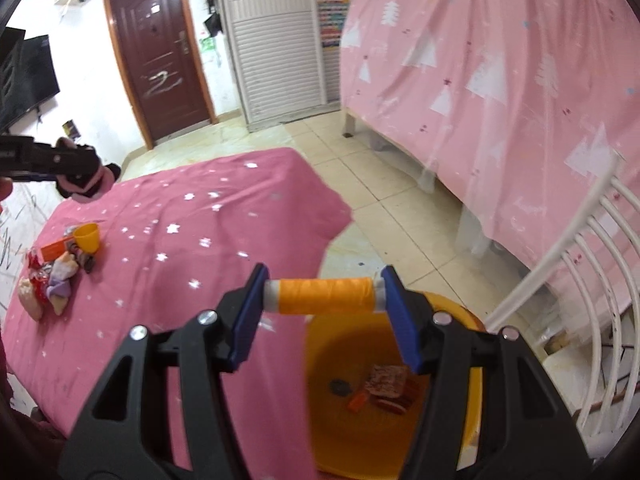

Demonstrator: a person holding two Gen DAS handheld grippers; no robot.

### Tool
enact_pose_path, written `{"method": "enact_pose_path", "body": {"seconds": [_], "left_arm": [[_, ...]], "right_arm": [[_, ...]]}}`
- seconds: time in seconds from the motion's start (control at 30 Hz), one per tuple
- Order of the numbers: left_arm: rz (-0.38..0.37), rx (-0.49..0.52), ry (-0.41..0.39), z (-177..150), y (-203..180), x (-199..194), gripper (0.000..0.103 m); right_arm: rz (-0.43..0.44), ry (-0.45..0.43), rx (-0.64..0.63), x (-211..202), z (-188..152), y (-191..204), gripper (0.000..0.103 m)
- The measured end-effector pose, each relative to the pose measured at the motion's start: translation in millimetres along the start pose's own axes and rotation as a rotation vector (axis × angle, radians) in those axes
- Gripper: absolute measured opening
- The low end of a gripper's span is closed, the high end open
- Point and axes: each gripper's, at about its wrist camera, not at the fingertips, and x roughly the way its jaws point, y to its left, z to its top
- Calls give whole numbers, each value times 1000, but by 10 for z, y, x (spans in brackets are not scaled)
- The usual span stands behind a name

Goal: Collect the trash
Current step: 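Carry the spool and plush with both tools over the yellow bin, then open both tools to drop the spool and plush into the bin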

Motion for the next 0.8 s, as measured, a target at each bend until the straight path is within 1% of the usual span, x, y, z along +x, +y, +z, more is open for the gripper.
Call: {"method": "enact_pose_path", "body": {"seconds": [0.23,0.37,0.47,0.6,0.8], "left_arm": [[-84,85,20,-29,-708,83,54],[-124,118,47,-66,-1048,204,54],[-169,142,70,-128,-1291,306,54],[-186,168,101,-206,-1575,511,54],[-163,185,136,-283,-1794,800,54]], "right_arm": [[-34,28,69,41,-219,-426,56],[-32,59,96,132,-353,-593,56],[-26,79,107,207,-442,-680,56],[-5,97,136,285,-527,-797,56],[26,114,169,329,-614,-916,56]]}}
